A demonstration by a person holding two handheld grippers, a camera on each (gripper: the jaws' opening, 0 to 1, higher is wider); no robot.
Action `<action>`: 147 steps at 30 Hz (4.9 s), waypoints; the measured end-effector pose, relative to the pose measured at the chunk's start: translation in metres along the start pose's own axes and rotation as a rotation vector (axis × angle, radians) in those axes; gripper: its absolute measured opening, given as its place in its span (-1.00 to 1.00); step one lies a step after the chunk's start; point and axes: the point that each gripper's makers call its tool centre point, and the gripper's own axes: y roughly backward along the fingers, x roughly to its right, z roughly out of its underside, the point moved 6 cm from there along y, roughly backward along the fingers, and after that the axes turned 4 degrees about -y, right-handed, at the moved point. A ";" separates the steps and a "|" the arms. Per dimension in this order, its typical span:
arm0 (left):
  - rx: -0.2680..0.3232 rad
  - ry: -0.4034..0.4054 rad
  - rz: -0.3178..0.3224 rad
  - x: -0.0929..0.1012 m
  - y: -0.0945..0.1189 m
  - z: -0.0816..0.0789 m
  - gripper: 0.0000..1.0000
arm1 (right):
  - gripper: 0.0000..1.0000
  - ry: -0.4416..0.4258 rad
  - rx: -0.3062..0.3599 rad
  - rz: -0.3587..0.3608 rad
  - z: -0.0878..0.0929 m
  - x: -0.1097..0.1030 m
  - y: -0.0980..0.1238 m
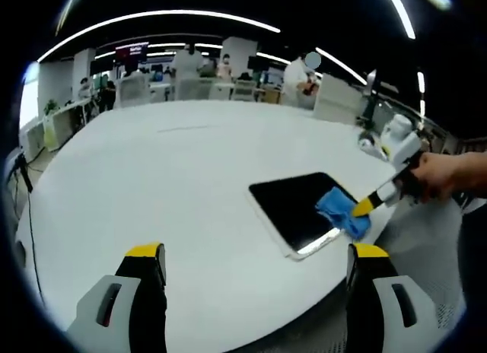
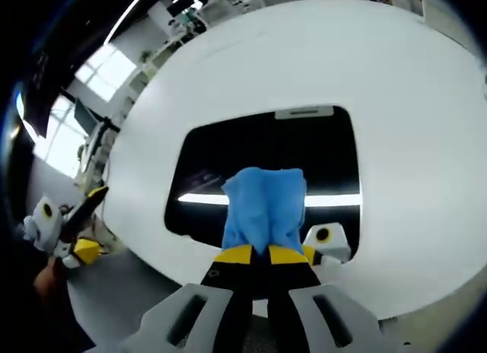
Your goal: Wipe the mirror surface with the cleaning cloth until all visible marks leave the cleaned area.
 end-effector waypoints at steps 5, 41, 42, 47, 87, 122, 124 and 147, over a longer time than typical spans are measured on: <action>-0.027 -0.123 -0.041 -0.005 -0.003 0.006 0.99 | -1.00 0.001 -0.011 0.001 0.006 -0.001 0.001; -0.084 -0.159 -0.062 -0.010 -0.004 0.013 0.98 | -1.00 -0.018 -0.007 -0.005 0.004 0.018 0.009; -0.084 -0.157 -0.063 -0.009 -0.003 0.013 0.98 | -1.00 -0.018 -0.007 -0.004 0.004 0.020 0.010; -0.082 -0.168 -0.062 -0.008 -0.004 0.013 0.98 | -1.00 -0.012 -0.008 0.005 0.003 0.028 0.012; -0.105 -0.187 -0.043 -0.005 -0.007 0.015 0.98 | -1.00 -0.064 0.006 0.050 -0.005 0.048 0.018; -0.080 -0.186 -0.033 -0.005 -0.005 0.014 0.98 | -1.00 -0.011 0.035 0.135 -0.098 0.059 -0.014; -0.080 -0.185 -0.031 -0.005 -0.005 0.014 0.98 | -1.00 -0.010 0.039 0.138 -0.104 0.060 -0.016; -0.083 -0.189 -0.032 -0.004 -0.007 0.014 0.98 | -1.00 0.003 0.076 0.164 -0.133 0.058 -0.028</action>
